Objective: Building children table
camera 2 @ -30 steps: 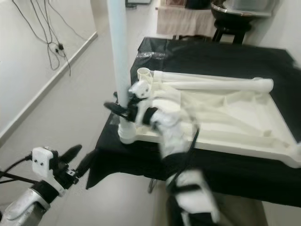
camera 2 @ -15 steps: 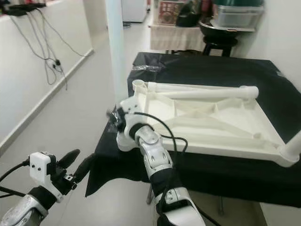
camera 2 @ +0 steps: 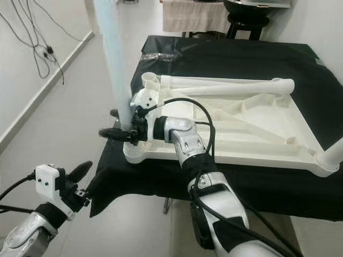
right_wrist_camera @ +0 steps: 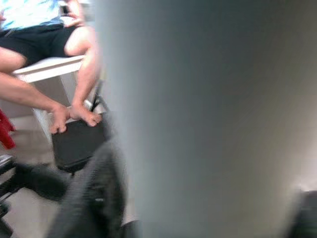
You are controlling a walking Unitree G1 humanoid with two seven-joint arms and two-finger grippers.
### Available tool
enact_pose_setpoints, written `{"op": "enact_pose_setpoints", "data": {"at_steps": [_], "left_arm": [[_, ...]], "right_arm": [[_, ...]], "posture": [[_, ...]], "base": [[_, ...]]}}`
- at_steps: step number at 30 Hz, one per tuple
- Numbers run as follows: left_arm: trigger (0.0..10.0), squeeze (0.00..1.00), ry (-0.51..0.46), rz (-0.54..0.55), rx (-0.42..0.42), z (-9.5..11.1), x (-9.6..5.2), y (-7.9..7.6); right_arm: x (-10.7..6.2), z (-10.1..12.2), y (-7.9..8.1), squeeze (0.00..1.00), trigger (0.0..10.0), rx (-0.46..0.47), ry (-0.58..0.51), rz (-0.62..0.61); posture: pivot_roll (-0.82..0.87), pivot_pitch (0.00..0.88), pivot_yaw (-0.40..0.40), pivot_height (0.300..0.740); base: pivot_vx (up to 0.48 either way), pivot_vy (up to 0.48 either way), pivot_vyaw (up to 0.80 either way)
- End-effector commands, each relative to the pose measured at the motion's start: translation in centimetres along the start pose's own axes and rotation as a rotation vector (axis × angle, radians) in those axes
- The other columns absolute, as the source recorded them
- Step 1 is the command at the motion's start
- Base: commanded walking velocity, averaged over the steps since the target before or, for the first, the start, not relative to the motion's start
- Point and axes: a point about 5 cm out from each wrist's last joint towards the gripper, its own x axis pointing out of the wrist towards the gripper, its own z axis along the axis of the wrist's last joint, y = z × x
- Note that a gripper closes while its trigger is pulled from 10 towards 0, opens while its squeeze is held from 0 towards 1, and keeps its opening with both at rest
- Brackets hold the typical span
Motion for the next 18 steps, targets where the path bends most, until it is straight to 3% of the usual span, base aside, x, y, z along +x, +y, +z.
{"op": "enact_pose_setpoints", "data": {"at_steps": [1, 7, 15, 16, 17, 18], "left_arm": [[10.0, 0.0, 0.013, 0.01, 0.002, -0.4, -0.1, 0.1], [10.0, 0.0, 0.013, 0.011, 0.004, -0.5, 0.0, 0.0], [10.0, 0.0, 0.011, 0.008, 0.001, -0.4, -0.2, -0.2], [10.0, 0.0, 0.01, 0.008, 0.0, -0.3, -0.5, -0.3], [10.0, 0.0, 0.01, 0.007, -0.004, -0.1, -0.7, -0.2], [10.0, 0.0, 0.01, 0.007, -0.004, -0.1, -0.7, -0.2]], "right_arm": [[0.5, 0.7, -0.3, 0.0, 0.0, -0.008, -0.021, -0.019], [0.5, 0.9, -0.6, 0.0, 0.0, 0.006, -0.029, -0.035], [-2.0, -0.3, -1.1, 0.0, 0.0, -0.023, -0.028, -0.076], [-2.2, -2.5, -0.4, 0.0, 0.0, -0.033, 0.016, -0.313], [-1.4, -5.4, 3.2, 0.0, 0.0, -0.01, 0.064, -0.468], [-1.4, -5.4, 3.2, 0.0, 0.0, -0.01, 0.064, -0.468]], "posture": [[0.09, 0.093, -0.031, 0.74], [0.09, 0.096, -0.031, 0.74], [0.05, 0.113, -0.03, 0.74], [0.04, 0.128, -0.029, 0.74], [0.01, 0.141, 0.013, 0.74], [0.01, 0.141, 0.013, 0.74]], "base": [[0.0, 0.0, 0.0], [0.0, 0.0, 0.0], [0.0, 0.0, 0.0], [0.0, 0.0, 0.0], [0.0, 0.0, 0.0], [0.0, 0.0, 0.0]]}}
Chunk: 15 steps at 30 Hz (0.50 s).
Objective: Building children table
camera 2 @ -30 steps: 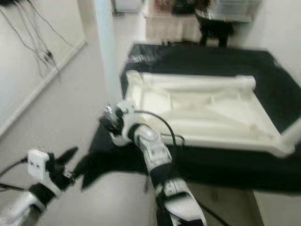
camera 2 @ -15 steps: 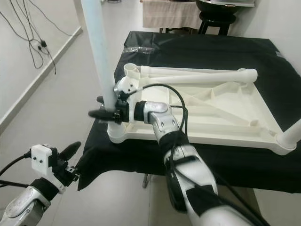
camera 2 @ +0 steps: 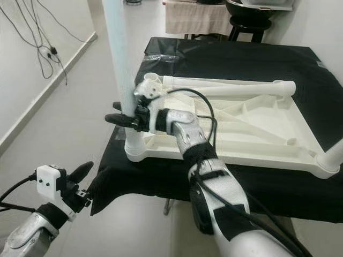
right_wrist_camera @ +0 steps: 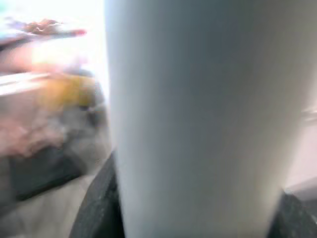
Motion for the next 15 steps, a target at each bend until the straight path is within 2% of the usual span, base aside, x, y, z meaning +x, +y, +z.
{"op": "enact_pose_setpoints", "data": {"at_steps": [1, 2, 3, 4, 10, 11, 12, 13, 14, 15], "left_arm": [[10.0, 0.0, -0.002, -0.006, 0.006, 0.4, -0.1, 0.0], [10.0, 0.0, -0.002, -0.006, 0.006, 0.4, -0.1, 0.0], [10.0, 0.0, 0.005, -0.011, 0.008, 0.4, -0.1, 0.1], [10.0, 0.0, 0.009, -0.015, 0.008, 0.3, -0.1, 0.1], [10.0, 0.0, 0.02, -0.024, 0.014, 0.1, 0.0, 0.1], [10.0, 0.0, 0.016, -0.017, 0.015, 0.0, 0.0, 0.2], [10.0, 0.0, 0.016, -0.017, 0.015, 0.0, 0.0, 0.2], [10.0, 0.0, 0.013, -0.011, 0.017, 0.0, 0.0, 0.2], [10.0, 0.0, 0.013, -0.011, 0.017, 0.0, 0.0, 0.2], [10.0, 0.0, 0.011, -0.007, 0.017, 0.0, 0.1, 0.3]], "right_arm": [[-1.9, -4.1, 3.8, 0.0, 0.0, 0.026, 0.187, -0.214], [-1.9, -4.1, 3.8, 0.0, 0.0, 0.026, 0.187, -0.214], [-2.0, -4.5, 4.8, 0.0, 0.0, 0.014, 0.202, -0.286], [-1.5, -4.6, 4.9, 0.0, 0.0, -0.007, 0.2, -0.286], [0.1, -4.6, 3.8, 0.0, 0.0, -0.036, 0.19, -0.274], [0.7, -4.4, 3.4, 0.64, 10.0, -0.031, 0.181, -0.258], [0.7, -4.4, 3.4, 0.64, 10.0, -0.031, 0.181, -0.258], [1.4, -4.0, 3.2, 1.0, 10.0, -0.021, 0.16, -0.196], [1.4, -4.0, 3.2, 1.0, 10.0, -0.021, 0.16, -0.196], [2.1, -3.1, 2.9, 1.0, 10.0, -0.023, 0.114, -0.12]], "posture": [[0.01, 0.146, 0.022, 0.74], [0.01, 0.146, 0.022, 0.74], [0.0, 0.144, 0.022, 0.74], [0.03, 0.125, 0.008, 0.74], [0.03, 0.121, -0.001, 0.74], [0.04, 0.116, -0.003, 0.74], [0.04, 0.116, -0.003, 0.74], [0.03, 0.109, -0.003, 0.74], [0.03, 0.109, -0.003, 0.74], [0.04, 0.104, -0.006, 0.74]], "base": [[0.0, 0.0, 0.0], [0.0, 0.0, 0.0], [0.0, 0.0, 0.0], [0.0, 0.0, 0.0], [0.0, 0.0, 0.0], [0.0, 0.0, 0.0], [0.0, 0.0, 0.0], [0.0, 0.0, 0.0], [0.0, 0.0, 0.0], [0.0, 0.0, 0.0]]}}
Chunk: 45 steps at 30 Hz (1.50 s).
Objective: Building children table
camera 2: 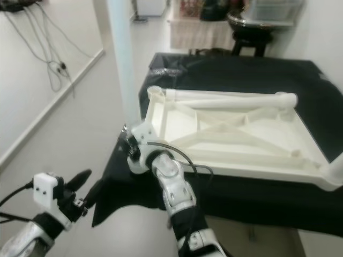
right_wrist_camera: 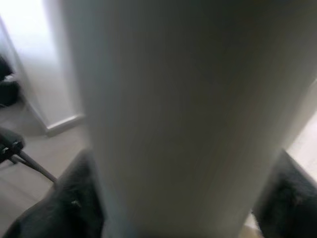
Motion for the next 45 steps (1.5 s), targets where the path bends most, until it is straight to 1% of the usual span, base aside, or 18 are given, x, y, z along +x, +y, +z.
{"op": "enact_pose_setpoints", "data": {"at_steps": [1, 4, 5, 8, 9, 16, 17, 19, 20, 33, 35, 36, 37, 39, 40, 41, 43, 45], "left_arm": [[10.0, 0.0, 0.007, 0.007, 0.009, -0.2, 0.0, 0.2], [10.0, 0.0, 0.007, 0.009, 0.009, -0.2, 0.1, 0.2], [10.0, 0.0, 0.007, 0.009, 0.01, -0.2, 0.2, 0.3], [10.0, 0.0, 0.007, 0.009, 0.01, -0.2, 0.2, 0.3], [10.0, 0.0, 0.008, 0.009, 0.011, -0.2, 0.2, 0.3], [10.0, 0.0, 0.008, 0.015, 0.017, -0.2, 0.4, 0.6], [10.0, 0.0, 0.008, 0.015, 0.018, -0.2, 0.5, 0.6], [10.0, 0.0, 0.008, 0.015, 0.018, -0.2, 0.5, 0.6], [10.0, 0.0, 0.007, 0.015, 0.018, -0.3, 0.5, 0.5], [10.0, 0.0, 0.003, 0.012, 0.01, -0.1, 0.3, 0.2], [10.0, 0.0, 0.0, 0.008, 0.006, 0.0, 0.2, 0.0], [10.0, 0.0, 0.0, 0.008, 0.006, 0.0, 0.2, 0.0], [10.0, 0.0, -0.003, 0.008, 0.006, 0.2, 0.0, -0.1], [10.0, 0.0, -0.003, 0.008, 0.006, 0.2, 0.0, -0.1], [10.0, 0.0, -0.005, 0.009, 0.006, 0.4, -0.1, 0.0], [10.0, 0.0, -0.005, 0.009, 0.006, 0.4, -0.1, 0.0], [10.0, 0.0, -0.001, 0.001, 0.009, 0.5, -0.1, 0.1], [10.0, 0.0, -0.001, 0.001, 0.009, 0.5, -0.1, 0.1]], "right_arm": [[1.0, 1.8, 0.2, 1.0, 10.0, -0.003, -0.069, 0.073], [1.4, 3.0, 0.2, 1.0, 10.0, 0.009, -0.123, 0.181], [1.3, 4.4, 0.2, 0.8, 10.0, -0.029, -0.164, 0.267], [1.3, 4.4, 0.2, 0.8, 10.0, -0.029, -0.164, 0.267], [1.3, 5.6, 0.1, 0.0, 10.0, -0.066, -0.187, 0.328], [2.1, 7.7, -1.0, 0.0, 10.0, -0.091, -0.179, 0.555], [2.3, 8.0, -1.4, 0.0, 6.1, -0.074, -0.17, 0.575], [2.3, 8.0, -1.4, 0.0, 6.1, -0.074, -0.17, 0.575], [2.6, 8.2, -2.3, 0.0, 0.0, -0.04, -0.148, 0.581], [1.8, 6.5, -4.2, 0.0, 0.0, -0.013, -0.063, 0.535], [0.6, 3.7, -5.3, 0.0, 0.0, -0.241, 0.086, 0.442], [0.6, 3.7, -5.3, 0.0, 0.0, -0.241, 0.086, 0.442], [0.7, 2.3, -5.0, 0.0, 0.0, -0.096, 0.053, 0.063], [0.7, 2.3, -5.0, 0.0, 0.0, -0.096, 0.053, 0.063], [-0.4, 0.1, -2.3, 0.0, 0.0, 0.012, 0.094, -0.021], [-0.4, 0.1, -2.3, 0.0, 0.0, 0.012, 0.094, -0.021], [-2.0, -1.6, 0.6, 0.0, 0.0, 0.132, 0.145, -0.089], [-2.0, -1.6, 0.6, 0.0, 0.0, 0.132, 0.145, -0.089]], "posture": [[0.04, 0.104, -0.006, 0.74], [0.04, 0.1, -0.007, 0.74], [0.04, 0.095, -0.011, 0.74], [0.04, 0.095, -0.011, 0.74], [0.05, 0.088, -0.01, 0.74], [0.07, 0.081, -0.012, 0.74], [0.07, 0.081, -0.012, 0.74], [0.07, 0.081, -0.012, 0.74], [0.08, 0.084, -0.016, 0.74], [0.07, 0.098, -0.008, 0.74], [0.08, 0.114, -0.018, 0.74], [0.08, 0.114, -0.018, 0.74], [0.05, 0.135, -0.021, 0.74], [0.05, 0.135, -0.021, 0.74], [0.05, 0.155, 0.005, 0.74], [0.05, 0.155, 0.005, 0.74], [0.04, 0.155, 0.016, 0.74], [0.04, 0.155, 0.016, 0.74]], "base": [[0.0, 0.0, 0.0], [0.0, 0.0, 0.0], [0.0, 0.0, 0.0], [0.0, 0.0, 0.0], [0.0, 0.0, 0.0], [0.0, 0.0, 0.0], [0.0, 0.0, 0.0], [0.0, 0.0, 0.0], [0.0, 0.0, 0.0], [0.0, 0.0, 0.0], [0.0, 0.0, 0.0], [0.0, 0.0, 0.0], [0.0, 0.0, 0.0], [0.0, 0.0, 0.0], [0.0, 0.0, 0.0], [0.0, 0.0, 0.0], [0.0, 0.0, 0.0], [0.0, 0.0, 0.0]]}}
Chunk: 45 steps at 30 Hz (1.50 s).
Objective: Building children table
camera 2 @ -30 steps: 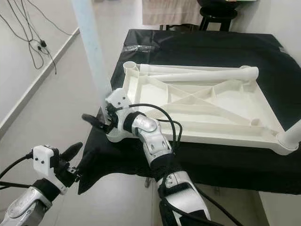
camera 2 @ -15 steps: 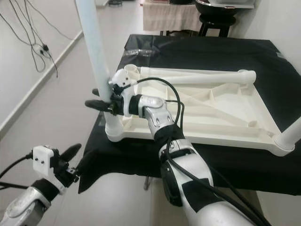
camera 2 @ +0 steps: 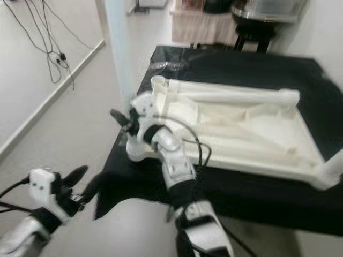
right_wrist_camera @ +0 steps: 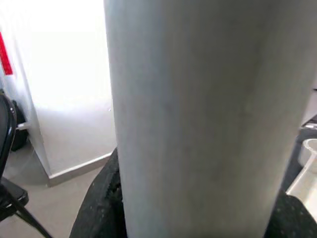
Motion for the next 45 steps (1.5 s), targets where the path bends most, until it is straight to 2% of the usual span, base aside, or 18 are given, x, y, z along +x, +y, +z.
{"op": "enact_pose_setpoints", "data": {"at_steps": [1, 3, 4, 7, 8, 10, 11, 13, 14, 16, 17, 18, 19, 22, 29, 30, 41, 45], "left_arm": [[10.0, 0.0, 0.013, -0.004, 0.0, 0.0, -0.1, 0.2], [10.0, 0.0, 0.017, -0.006, -0.001, 0.0, -0.1, 0.2], [10.0, 0.0, 0.016, 0.007, 0.003, -0.1, -0.1, 0.3], [10.0, 0.0, 0.013, 0.019, 0.007, -0.2, -0.1, 0.4], [10.0, 0.0, 0.012, 0.021, 0.007, -0.2, -0.1, 0.4], [10.0, 0.0, 0.013, 0.021, 0.007, -0.2, 0.0, 0.4], [10.0, 0.0, 0.015, 0.02, 0.006, -0.3, 0.1, 0.4], [10.0, 0.0, 0.015, 0.02, 0.006, -0.3, 0.1, 0.4], [10.0, 0.0, 0.016, 0.019, 0.005, -0.3, 0.2, 0.5], [10.0, 0.0, 0.016, 0.019, 0.005, -0.3, 0.2, 0.5], [10.0, 0.0, 0.017, 0.017, 0.005, -0.4, 0.3, 0.5], [10.0, 0.0, 0.017, 0.017, 0.005, -0.4, 0.3, 0.5], [10.0, 0.0, 0.017, 0.017, 0.006, -0.4, 0.4, 0.5], [10.0, 0.0, 0.017, 0.02, 0.008, -0.6, 0.4, 0.7], [10.0, 0.0, 0.019, 0.022, 0.009, -0.7, 0.4, 0.7], [10.0, 0.0, 0.021, 0.022, 0.01, -0.8, 0.4, 0.7], [10.0, 0.0, 0.021, 0.019, 0.008, -0.8, 0.3, 0.3], [10.0, 0.0, 0.016, 0.019, 0.006, -0.6, 0.1, 0.2]], "right_arm": [[-1.2, -5.5, 1.3, 0.0, 0.0, 0.065, 0.24, -0.016], [-0.5, -4.9, 0.7, 0.0, 0.0, 0.034, 0.21, -0.042], [1.3, -3.6, 0.3, 0.0, 10.0, 0.041, 0.159, -0.049], [2.2, -2.8, 0.6, 0.0, 10.0, 0.048, 0.123, 0.027], [2.3, -2.1, 0.9, 1.0, 10.0, 0.059, 0.114, 0.06], [2.4, -1.3, 1.2, 1.0, 10.0, 0.095, 0.097, 0.111], [2.5, 0.2, 1.2, 1.0, 10.0, 0.122, 0.037, 0.22], [2.5, 0.2, 1.2, 1.0, 10.0, 0.122, 0.037, 0.22], [2.6, 1.5, 1.0, 1.0, 10.0, 0.136, -0.019, 0.335], [2.6, 1.5, 1.0, 1.0, 10.0, 0.136, -0.019, 0.335], [2.5, 2.4, 0.5, 0.0, 10.0, 0.142, -0.064, 0.447], [2.5, 2.4, 0.5, 0.0, 10.0, 0.142, -0.064, 0.447], [2.4, 2.9, -0.3, 0.0, 10.0, 0.101, -0.077, 0.56], [2.5, 2.9, -1.6, 0.0, 10.0, 0.048, -0.04, 0.714], [2.9, 3.1, -2.3, 0.0, 10.0, 0.06, 0.002, 0.769], [3.0, 3.2, -2.3, 0.0, 0.0, 0.072, 0.015, 0.775], [2.3, 2.3, -3.8, 0.0, 0.0, 0.075, 0.018, 0.688], [1.1, 0.4, -4.8, 0.0, 0.0, 0.072, 0.044, 0.523]], "posture": [[0.04, 0.143, 0.014, 0.74], [0.04, 0.14, 0.008, 0.74], [0.04, 0.138, 0.007, 0.74], [0.05, 0.135, 0.002, 0.74], [0.05, 0.135, 0.002, 0.74], [0.06, 0.124, 0.0, 0.74], [0.05, 0.12, -0.002, 0.74], [0.05, 0.12, -0.002, 0.74], [0.05, 0.118, -0.001, 0.74], [0.05, 0.118, -0.001, 0.74], [0.06, 0.112, -0.004, 0.74], [0.06, 0.112, -0.004, 0.74], [0.06, 0.106, -0.008, 0.74], [0.06, 0.096, -0.007, 0.74], [0.06, 0.094, -0.006, 0.74], [0.06, 0.089, -0.004, 0.74], [0.06, 0.102, -0.009, 0.74], [0.06, 0.121, -0.017, 0.74]], "base": [[0.0, 0.0, 0.0], [0.0, 0.0, 0.0], [0.0, 0.0, 0.0], [0.0, 0.0, 0.0], [0.0, 0.0, 0.0], [0.0, 0.0, 0.0], [0.0, 0.0, 0.0], [0.0, 0.0, 0.0], [0.0, 0.0, 0.0], [0.0, 0.0, 0.0], [0.0, 0.0, 0.0], [0.0, 0.0, 0.0], [0.0, 0.0, 0.0], [0.0, 0.0, 0.0], [0.0, 0.0, 0.0], [0.0, 0.0, 0.0], [0.0, 0.0, 0.0], [0.0, 0.0, 0.0]]}}
